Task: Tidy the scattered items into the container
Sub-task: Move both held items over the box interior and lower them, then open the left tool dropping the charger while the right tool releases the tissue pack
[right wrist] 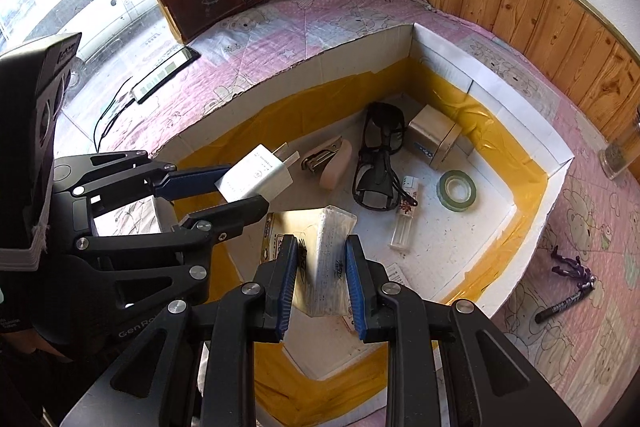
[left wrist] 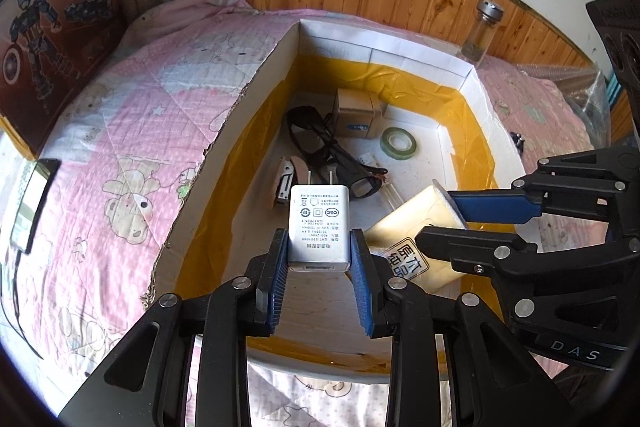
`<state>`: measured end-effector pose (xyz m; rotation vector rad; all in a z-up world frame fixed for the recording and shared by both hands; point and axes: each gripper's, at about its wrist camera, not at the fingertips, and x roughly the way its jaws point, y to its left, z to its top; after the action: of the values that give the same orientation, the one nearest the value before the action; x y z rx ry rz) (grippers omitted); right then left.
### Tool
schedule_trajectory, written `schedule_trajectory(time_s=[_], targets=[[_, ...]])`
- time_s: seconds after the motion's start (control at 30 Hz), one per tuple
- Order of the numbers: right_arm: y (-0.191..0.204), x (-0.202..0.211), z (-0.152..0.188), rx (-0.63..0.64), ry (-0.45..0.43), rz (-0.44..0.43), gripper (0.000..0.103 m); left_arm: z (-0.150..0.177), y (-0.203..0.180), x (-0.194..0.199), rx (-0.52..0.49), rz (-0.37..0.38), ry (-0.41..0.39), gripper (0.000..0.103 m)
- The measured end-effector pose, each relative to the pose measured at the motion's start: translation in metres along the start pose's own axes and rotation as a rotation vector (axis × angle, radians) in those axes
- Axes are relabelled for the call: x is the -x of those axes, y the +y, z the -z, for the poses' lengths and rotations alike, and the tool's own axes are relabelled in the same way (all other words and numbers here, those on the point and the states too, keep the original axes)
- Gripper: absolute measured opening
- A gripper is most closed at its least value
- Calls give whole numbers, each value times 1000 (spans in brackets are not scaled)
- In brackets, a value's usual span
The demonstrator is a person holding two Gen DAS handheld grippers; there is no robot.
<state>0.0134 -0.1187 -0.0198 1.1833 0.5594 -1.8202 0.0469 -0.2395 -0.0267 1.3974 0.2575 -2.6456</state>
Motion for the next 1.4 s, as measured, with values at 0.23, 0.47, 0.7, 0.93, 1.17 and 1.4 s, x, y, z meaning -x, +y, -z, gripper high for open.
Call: schedule_trajectory(time_s=[0.23,0.47,0.7,0.93,1.17,1.4], targets=[[-7,-11,-7,-44,48,-30,25,0,-1,-3,-17,-15,7,31],[-16,-23,-12,-75,95,-31,25,1,4,-9,-6,-17,28,31],[-20,-28,-16,-81,120,-37,25,-2,16,-11,71,16,39,31],[-41,-29,-23,-148,130,-50,25,-4,29,-9,167,98,40,31],[-63,-22,-29,-164,107,5,25,-7,7,-2,74,122,19,31],[-47,-28,-23,-60,152,-15,25,-5,-10,-3,-42,78,24,31]])
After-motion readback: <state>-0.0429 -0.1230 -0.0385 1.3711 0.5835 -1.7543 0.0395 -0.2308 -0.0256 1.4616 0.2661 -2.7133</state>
